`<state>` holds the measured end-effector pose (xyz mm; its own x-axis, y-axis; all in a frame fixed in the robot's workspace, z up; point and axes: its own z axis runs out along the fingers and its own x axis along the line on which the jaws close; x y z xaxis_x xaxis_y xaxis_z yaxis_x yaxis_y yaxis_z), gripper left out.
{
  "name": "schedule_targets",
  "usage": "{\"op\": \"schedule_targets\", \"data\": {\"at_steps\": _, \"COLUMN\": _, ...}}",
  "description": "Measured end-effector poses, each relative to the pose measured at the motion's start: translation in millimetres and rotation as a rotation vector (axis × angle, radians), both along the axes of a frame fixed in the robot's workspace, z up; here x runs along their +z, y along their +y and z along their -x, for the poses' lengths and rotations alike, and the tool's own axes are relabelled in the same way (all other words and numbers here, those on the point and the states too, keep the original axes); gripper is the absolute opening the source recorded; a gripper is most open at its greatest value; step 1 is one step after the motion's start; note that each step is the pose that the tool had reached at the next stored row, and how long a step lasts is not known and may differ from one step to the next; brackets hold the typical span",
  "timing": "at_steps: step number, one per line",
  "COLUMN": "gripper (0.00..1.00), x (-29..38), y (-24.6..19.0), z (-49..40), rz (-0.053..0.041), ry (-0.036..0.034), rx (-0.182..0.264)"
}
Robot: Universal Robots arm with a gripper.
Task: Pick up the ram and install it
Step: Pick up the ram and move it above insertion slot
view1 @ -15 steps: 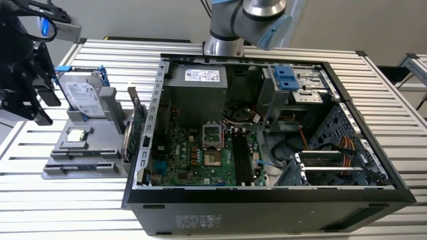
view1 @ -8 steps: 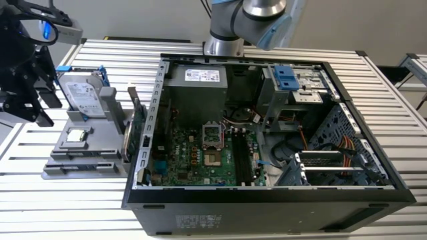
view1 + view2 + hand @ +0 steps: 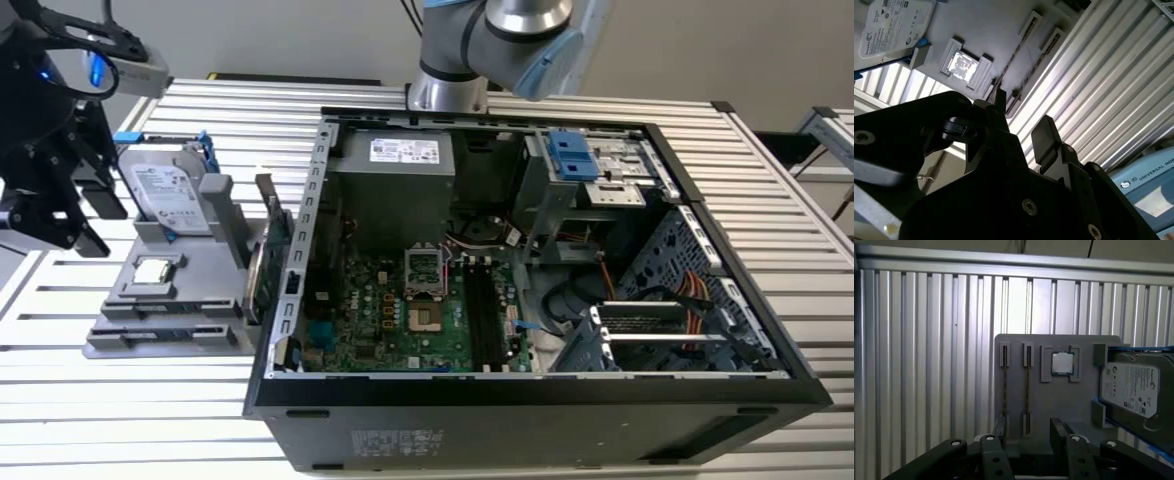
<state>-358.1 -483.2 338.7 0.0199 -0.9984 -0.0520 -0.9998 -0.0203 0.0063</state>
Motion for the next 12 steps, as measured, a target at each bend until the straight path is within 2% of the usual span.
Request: {"op": "schedule_targets", "data": {"at_steps": 12, "gripper": 1.00, "x": -7.2, "y": 0.0, "z": 0.3, "rz": 0.0000, "ry": -0.0001, "rx": -0.002}}
